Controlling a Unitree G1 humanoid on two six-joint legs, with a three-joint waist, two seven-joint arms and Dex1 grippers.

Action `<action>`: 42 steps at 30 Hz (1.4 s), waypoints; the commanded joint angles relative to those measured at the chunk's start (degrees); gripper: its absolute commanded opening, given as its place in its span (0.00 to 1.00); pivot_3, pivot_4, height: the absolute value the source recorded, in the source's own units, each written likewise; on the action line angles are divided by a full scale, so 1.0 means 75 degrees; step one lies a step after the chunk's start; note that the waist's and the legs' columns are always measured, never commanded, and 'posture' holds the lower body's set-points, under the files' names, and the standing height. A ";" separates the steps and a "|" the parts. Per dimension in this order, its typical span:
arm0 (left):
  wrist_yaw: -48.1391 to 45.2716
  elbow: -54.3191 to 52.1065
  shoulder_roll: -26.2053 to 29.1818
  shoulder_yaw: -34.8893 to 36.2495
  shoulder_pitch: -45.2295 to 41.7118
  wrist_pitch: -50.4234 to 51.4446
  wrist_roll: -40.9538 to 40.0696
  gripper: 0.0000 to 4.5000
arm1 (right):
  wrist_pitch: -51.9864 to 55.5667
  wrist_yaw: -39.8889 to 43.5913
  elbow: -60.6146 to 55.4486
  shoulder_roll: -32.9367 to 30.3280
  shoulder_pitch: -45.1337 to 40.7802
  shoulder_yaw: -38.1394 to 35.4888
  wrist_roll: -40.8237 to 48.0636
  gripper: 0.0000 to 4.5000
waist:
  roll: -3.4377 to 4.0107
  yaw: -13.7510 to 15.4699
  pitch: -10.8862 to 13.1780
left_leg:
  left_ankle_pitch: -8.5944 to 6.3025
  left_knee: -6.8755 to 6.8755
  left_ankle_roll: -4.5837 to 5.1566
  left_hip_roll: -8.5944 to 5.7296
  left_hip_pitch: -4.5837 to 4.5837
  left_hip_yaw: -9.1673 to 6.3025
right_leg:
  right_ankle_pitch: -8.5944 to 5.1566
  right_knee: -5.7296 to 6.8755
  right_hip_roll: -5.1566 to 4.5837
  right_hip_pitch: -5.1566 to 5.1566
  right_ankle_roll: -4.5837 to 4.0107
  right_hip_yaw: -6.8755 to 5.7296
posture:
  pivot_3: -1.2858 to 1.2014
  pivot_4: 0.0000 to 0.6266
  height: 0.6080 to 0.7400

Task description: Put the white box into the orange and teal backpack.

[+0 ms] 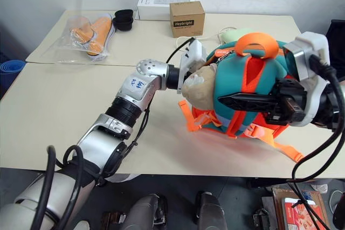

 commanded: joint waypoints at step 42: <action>-0.0114 -0.4696 0.2187 0.0257 0.1057 0.3003 -0.1858 0.34 | -0.0679 -0.1509 -0.0820 0.0169 0.1272 -0.0806 0.0907 0.00 | 0.0002 0.0038 -0.0001 | -0.0002 0.0002 0.0010 -0.0012 0.0020 -0.0004 | 0.0017 -0.0005 0.0009 0.0042 0.0022 0.0013 | 0.52 0.24 1.00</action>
